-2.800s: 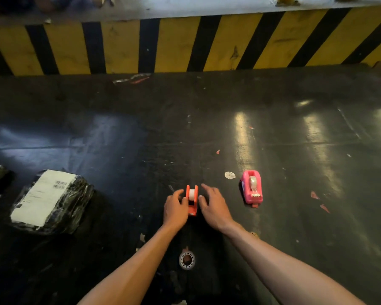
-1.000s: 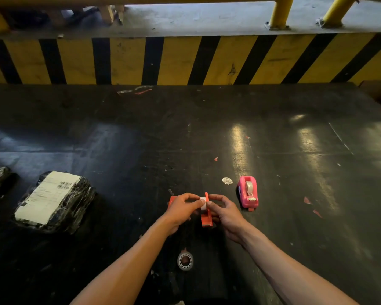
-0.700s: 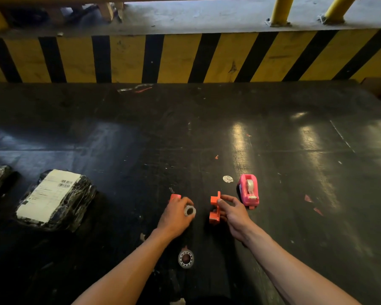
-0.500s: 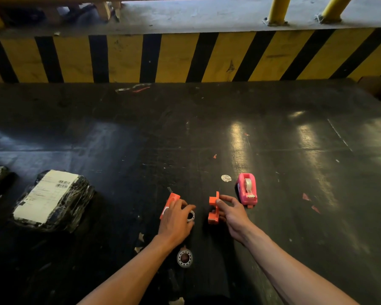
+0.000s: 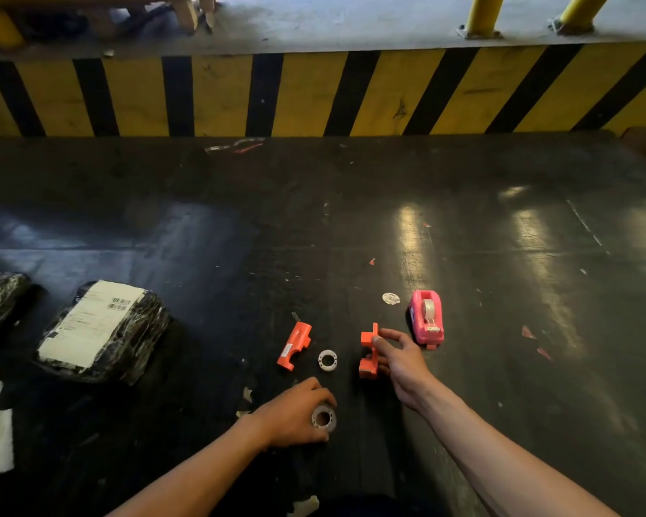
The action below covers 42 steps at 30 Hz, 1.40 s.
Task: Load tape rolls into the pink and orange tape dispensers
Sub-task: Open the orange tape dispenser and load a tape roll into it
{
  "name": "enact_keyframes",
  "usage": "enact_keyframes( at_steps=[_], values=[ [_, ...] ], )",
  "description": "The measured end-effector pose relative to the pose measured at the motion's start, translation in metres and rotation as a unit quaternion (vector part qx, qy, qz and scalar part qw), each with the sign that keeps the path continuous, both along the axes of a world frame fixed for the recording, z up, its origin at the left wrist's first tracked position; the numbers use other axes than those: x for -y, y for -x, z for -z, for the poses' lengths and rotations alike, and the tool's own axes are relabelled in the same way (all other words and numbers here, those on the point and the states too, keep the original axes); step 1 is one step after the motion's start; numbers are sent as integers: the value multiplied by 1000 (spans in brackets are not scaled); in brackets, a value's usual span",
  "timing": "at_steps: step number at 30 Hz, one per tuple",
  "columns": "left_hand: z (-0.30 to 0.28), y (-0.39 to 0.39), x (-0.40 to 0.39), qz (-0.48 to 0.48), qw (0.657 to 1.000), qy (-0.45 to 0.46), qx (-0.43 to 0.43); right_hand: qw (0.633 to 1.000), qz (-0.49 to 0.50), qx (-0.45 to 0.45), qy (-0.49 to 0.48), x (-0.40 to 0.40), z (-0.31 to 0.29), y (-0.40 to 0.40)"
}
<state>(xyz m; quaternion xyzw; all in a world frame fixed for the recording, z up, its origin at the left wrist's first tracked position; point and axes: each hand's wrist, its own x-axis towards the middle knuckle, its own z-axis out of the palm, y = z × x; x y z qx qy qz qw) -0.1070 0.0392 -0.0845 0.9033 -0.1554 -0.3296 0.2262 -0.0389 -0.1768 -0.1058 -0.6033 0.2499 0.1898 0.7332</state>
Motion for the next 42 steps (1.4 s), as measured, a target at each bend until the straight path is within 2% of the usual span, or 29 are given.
enact_keyframes(
  at_steps=[2,4,6,9,12,18,30,32,38,40,42],
  values=[
    [-1,-4,3,-82,995,63,2,1000,1,3,-2,1,-4,1],
    [-6,-8,8,-183,971,152,-11,1000,2,7,-6,3,-7,2],
    [-12,-14,14,-281,929,240,-36,1000,-5,7,-9,4,-8,2],
    [-19,-25,21,-387,861,323,-64,1000,-19,9,-13,3,-9,1],
    [-23,-33,25,-459,784,405,-109,999,-34,11,-21,1,-11,1],
    [-25,-38,26,-534,684,463,-182,999,-43,24,-20,-4,-16,2],
    [-26,-38,21,-564,631,483,-226,998,-53,17,-30,-5,-21,4],
    [-28,-38,20,-553,630,489,-242,998,-57,15,-28,-5,-23,4],
    [-33,-38,22,-511,652,500,-251,998,-54,14,-33,-5,-24,4],
    [-33,-37,23,-491,681,490,-236,998,-50,16,-38,-5,-23,5],
    [-33,-36,24,-460,730,458,-212,998,-49,13,-37,-4,-21,5]
  ],
)
